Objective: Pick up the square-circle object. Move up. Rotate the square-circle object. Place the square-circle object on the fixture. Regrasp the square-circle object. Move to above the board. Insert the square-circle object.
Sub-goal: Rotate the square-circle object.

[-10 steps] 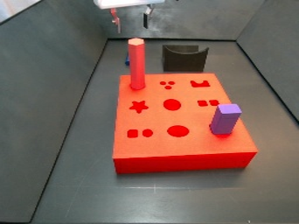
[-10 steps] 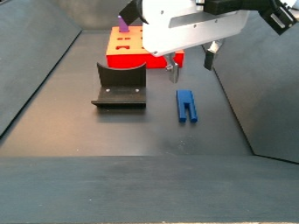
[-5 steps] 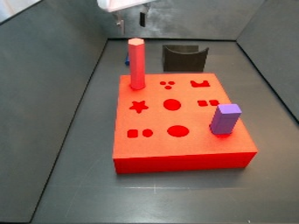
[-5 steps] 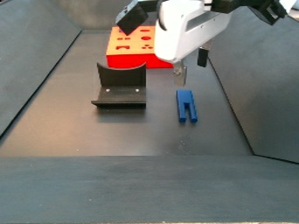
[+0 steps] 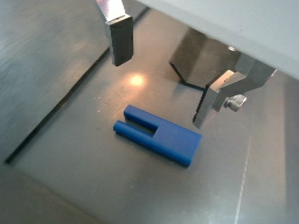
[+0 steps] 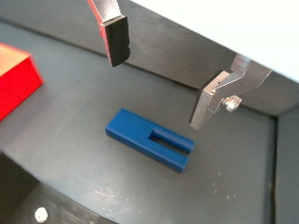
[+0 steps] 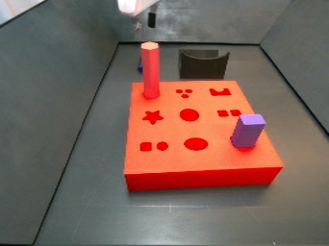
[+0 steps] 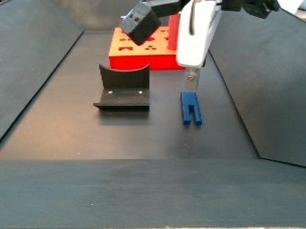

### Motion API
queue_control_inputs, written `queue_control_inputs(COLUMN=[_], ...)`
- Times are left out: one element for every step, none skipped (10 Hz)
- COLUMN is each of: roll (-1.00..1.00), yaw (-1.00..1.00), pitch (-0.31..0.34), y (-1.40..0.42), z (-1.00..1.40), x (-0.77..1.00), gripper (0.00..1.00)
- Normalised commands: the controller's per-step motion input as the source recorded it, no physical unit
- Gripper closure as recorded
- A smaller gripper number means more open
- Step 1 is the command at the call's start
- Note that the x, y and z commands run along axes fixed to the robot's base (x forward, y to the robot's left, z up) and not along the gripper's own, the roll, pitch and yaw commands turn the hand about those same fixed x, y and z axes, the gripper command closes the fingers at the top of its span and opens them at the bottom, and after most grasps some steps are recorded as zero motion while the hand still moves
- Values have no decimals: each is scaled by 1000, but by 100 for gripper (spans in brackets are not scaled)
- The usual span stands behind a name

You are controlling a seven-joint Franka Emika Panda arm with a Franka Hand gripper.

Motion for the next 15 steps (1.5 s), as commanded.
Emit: queue_control_inputs(roll=[-2,-2,-2,-2,-2,-2,-2,-2,-2,-2,-3,-3,-3,-3,-3], yaw=[1000,1000,1000,1000,1000,1000,1000,1000,1000,1000,1000,1000,1000,1000,1000], pitch=[-5,-5,-6,-6,-6,-6,-7,-7,-7,-8,-8,-9,-9,-10,-11], y=[1,1,1,1,1,1,1,1,1,1,1,1,1,1,1], z=[-33,-33,-33,-33,-33,-33,-33,-33,-33,-33,-33,-32,-32,-32,-32], x=[33,33,33,33,33,33,33,33,33,33,33,34,33,34,34], gripper=[0,0,0,0,0,0,0,0,0,0,0,0,0,0,0])
